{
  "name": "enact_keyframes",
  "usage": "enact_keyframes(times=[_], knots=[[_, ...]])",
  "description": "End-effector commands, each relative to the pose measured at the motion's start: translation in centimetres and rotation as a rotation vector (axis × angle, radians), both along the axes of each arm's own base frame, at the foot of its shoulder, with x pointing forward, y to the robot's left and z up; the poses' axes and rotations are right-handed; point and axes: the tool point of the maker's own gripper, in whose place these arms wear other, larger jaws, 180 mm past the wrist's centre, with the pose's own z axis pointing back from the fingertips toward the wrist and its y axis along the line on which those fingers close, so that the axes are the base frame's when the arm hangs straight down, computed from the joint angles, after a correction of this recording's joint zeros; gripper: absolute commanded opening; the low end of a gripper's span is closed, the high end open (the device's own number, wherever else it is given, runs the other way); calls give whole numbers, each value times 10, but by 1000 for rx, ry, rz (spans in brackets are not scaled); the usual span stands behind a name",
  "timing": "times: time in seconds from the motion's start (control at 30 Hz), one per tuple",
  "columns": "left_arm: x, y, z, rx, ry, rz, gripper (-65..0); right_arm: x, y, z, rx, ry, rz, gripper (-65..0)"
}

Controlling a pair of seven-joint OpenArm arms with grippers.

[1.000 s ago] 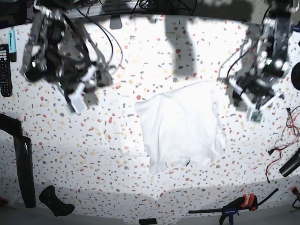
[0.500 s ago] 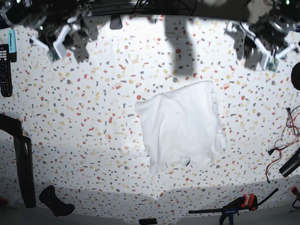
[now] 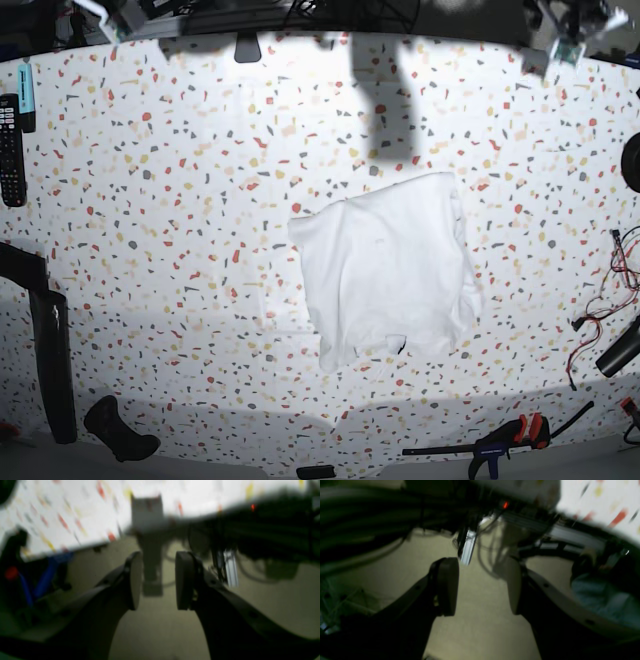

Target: Fold the T-shirt properly

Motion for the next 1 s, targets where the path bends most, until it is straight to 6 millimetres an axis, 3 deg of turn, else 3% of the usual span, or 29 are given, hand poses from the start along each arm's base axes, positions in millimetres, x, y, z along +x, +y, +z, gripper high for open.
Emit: enact_keyframes(times=[0.0,0.13,0.27,0.43,0.6,0.77,0.9,0.97], knots=[[-8,0,4,5,10,-10,-437,-5,5,6,25,5,10,-349],[-26,-5,-8,-42,30,-60,-437,-10,18,10,115,12,-11,-348],[-54,15,-58,-41,154,-12,-438,-16,11,-9,127,38,-63,-349],[-99,16,-114,-105,283,-18,-438,-50,-6,-57,36,145,-62,-349],[-108,2,-163,-164,312,-18,-438,-83,-9,-108,29,266,12,-349],[-120,-7,-206,-199,352,-13,-438,-95,-14,-168,31,389,57,-349],[-125,-17,-232,-225,352,56,-438,-92,-23,-216,-13,432,-5,-349],[-141,-24,-244,-213,454,69,-461,-93,-36,-238,-93,451,8,-349]])
